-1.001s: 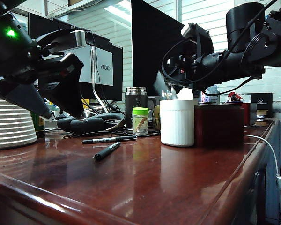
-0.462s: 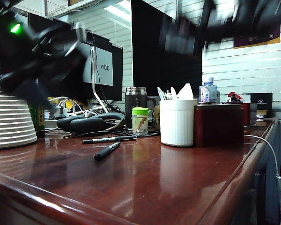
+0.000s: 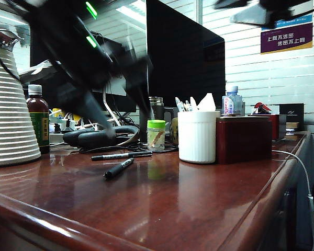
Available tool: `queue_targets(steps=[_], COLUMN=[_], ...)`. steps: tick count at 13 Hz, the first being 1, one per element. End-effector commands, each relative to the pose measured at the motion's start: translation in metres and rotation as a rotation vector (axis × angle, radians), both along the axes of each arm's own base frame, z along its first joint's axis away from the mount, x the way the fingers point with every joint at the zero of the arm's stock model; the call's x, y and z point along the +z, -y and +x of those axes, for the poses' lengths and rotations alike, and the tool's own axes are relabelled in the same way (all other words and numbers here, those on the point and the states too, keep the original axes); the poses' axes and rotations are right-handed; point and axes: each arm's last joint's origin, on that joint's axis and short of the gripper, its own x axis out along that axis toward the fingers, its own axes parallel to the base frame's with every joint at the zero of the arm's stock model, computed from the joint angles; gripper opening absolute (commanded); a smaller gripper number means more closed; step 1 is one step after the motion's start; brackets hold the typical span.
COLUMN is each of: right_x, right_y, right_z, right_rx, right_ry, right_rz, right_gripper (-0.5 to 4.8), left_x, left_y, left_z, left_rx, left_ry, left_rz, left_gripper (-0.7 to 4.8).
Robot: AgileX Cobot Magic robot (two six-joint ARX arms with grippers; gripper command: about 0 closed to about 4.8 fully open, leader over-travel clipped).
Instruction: Pick up all the pens on the desk and put them into the pen holder one by one.
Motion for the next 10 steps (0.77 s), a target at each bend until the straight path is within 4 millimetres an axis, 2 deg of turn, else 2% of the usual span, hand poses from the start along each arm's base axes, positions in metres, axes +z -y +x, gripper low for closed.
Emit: queue_targets(steps=[1, 3, 4, 6, 7, 8, 9, 10], right_x=[0.017, 0.014, 0.013, 0.012, 0.012, 0.012, 0.013, 0.013], right_y=[0.011, 0.011, 0.011, 0.011, 0.011, 0.011, 0.011, 0.029], right_z=[-0.010, -0.010, -0.010, -0.010, -0.010, -0.010, -0.010, -0.007], right_rx=[0.000, 0.000, -0.001, -0.001, -0.001, -0.001, -0.003, -0.059], right_ry=[0.069, 0.037, 0.024, 0.023, 0.023, 0.023, 0.038, 0.040], right_rz=[0.009, 0.004, 0.001, -0.001, -0.001, -0.001, -0.018, -0.019], right_gripper=[2.82, 2.78, 2.78, 2.78, 2.78, 2.78, 2.73, 2.73], left_x=[-0.041, -0.048, -0.048, -0.048, -0.048, -0.048, -0.034, 0.063], left_y=[0.012, 0.013, 0.013, 0.013, 0.014, 0.014, 0.020, 0.019], left_z=[0.026, 0.027, 0.027, 0.027, 0.027, 0.027, 0.031, 0.030], left_rx=[0.140, 0.140, 0.143, 0.148, 0.132, 0.122, 0.057, -0.033], left_ry=[-0.114, -0.135, -0.135, -0.138, -0.150, -0.157, -0.078, 0.316], left_rz=[0.150, 0.165, 0.163, 0.159, 0.145, 0.135, 0.012, -0.464], left_gripper=[4.58, 4.52, 3.86, 1.94, 0.19, -0.06, -0.06, -0.06])
